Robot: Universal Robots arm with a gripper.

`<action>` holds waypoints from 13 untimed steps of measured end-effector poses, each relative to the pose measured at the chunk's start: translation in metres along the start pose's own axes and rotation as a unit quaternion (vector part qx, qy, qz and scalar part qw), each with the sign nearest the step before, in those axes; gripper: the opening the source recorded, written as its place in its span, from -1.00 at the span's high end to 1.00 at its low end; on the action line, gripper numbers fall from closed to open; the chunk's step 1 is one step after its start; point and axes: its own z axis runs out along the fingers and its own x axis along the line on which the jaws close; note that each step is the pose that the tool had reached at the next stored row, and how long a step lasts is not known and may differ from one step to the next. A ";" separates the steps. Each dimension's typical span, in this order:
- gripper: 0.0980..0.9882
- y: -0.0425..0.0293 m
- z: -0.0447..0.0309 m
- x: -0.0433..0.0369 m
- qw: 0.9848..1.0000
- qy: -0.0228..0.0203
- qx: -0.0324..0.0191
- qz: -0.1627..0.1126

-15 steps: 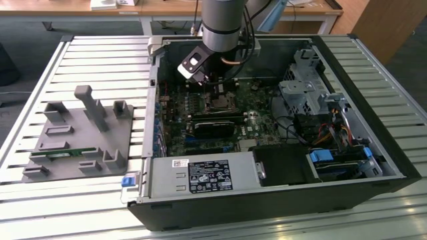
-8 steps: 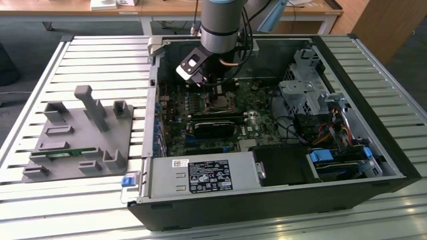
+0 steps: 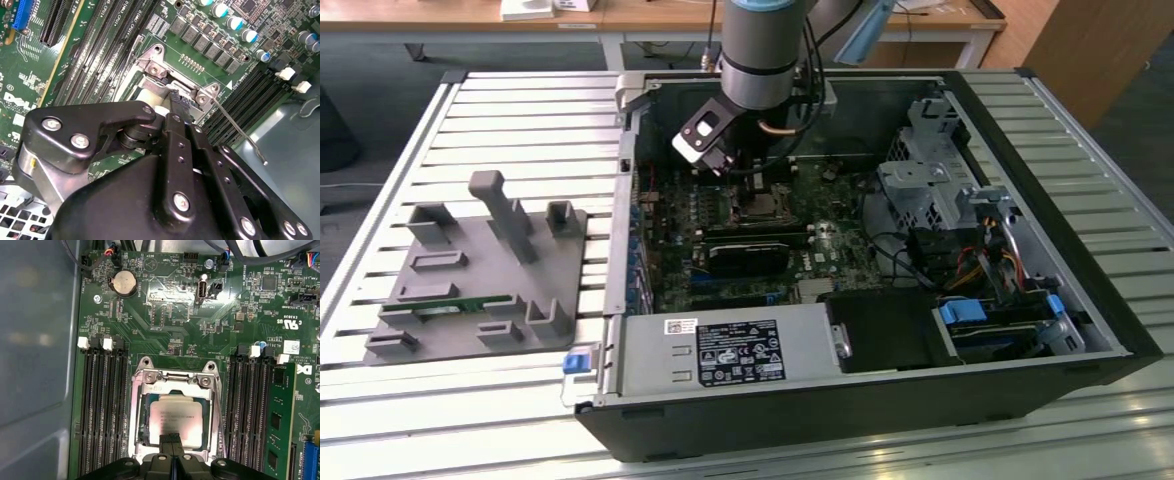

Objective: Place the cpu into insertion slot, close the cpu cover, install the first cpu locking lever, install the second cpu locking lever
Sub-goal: 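Close the cpu cover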

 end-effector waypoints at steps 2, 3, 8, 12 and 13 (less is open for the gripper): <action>0.98 -0.0001 0.0011 -0.0001 1.000 0.000 0.000 0.000; 0.98 -0.0001 0.0018 -0.0001 1.000 0.000 0.000 0.000; 0.98 -0.0002 0.0041 -0.0002 1.000 0.000 0.000 0.000; 0.98 0.0025 0.0046 0.0001 1.000 0.000 0.000 0.000; 0.98 0.0040 0.0047 0.0002 1.000 0.000 0.000 0.000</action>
